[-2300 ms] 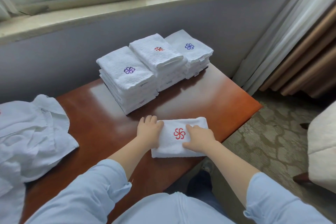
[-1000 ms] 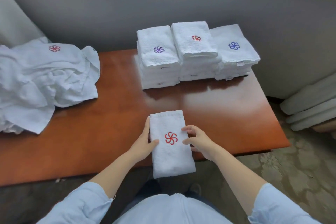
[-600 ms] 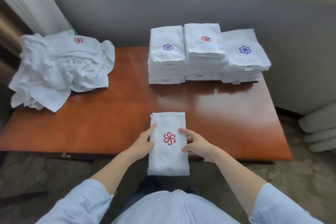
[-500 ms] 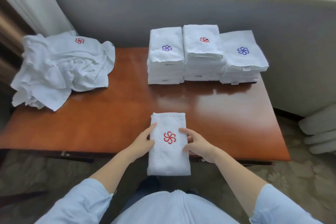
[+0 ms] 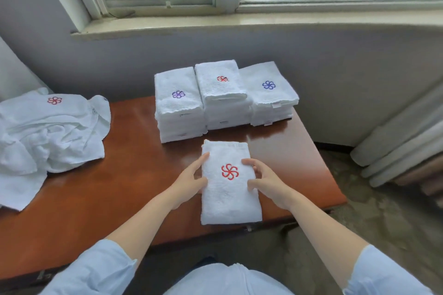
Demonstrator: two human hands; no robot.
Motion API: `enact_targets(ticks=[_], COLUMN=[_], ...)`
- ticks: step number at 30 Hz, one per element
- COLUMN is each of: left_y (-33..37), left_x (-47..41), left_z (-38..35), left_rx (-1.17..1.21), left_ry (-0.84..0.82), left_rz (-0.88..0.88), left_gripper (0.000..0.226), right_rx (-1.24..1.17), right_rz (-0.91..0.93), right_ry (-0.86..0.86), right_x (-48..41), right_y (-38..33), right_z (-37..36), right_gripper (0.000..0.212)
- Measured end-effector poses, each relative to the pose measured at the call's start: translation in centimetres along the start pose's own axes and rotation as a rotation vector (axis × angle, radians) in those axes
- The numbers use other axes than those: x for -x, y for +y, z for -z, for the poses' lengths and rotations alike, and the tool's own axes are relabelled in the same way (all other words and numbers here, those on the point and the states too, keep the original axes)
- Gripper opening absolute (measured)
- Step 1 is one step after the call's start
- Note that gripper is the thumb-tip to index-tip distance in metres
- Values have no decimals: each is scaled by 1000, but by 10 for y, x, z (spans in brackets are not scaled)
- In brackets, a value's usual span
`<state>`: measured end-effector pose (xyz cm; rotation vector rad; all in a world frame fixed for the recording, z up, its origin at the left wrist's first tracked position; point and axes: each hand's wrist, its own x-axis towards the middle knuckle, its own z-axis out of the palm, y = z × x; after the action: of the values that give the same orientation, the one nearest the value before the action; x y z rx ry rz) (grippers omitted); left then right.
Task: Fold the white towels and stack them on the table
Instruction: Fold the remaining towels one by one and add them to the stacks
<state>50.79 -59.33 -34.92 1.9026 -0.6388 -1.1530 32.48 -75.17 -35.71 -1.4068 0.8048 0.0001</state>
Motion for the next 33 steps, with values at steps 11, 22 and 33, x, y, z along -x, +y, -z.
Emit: enact_targets(ticks=[11, 22, 33], left_y=[121, 200, 242], left_x=[-75, -147, -181], left_z=[3, -36, -68], left_rx=[-54, 40, 25], left_ry=[-163, -8, 152], left_rz=[-339, -363, -371], left_gripper=[78, 76, 93], right_rx=[-77, -47, 9], right_rz=[176, 281, 342], right_ry=[305, 300, 237], right_x=[-6, -54, -92], right_y=[-77, -136, -188], right_z=[74, 175, 242], right_gripper=[64, 64, 86])
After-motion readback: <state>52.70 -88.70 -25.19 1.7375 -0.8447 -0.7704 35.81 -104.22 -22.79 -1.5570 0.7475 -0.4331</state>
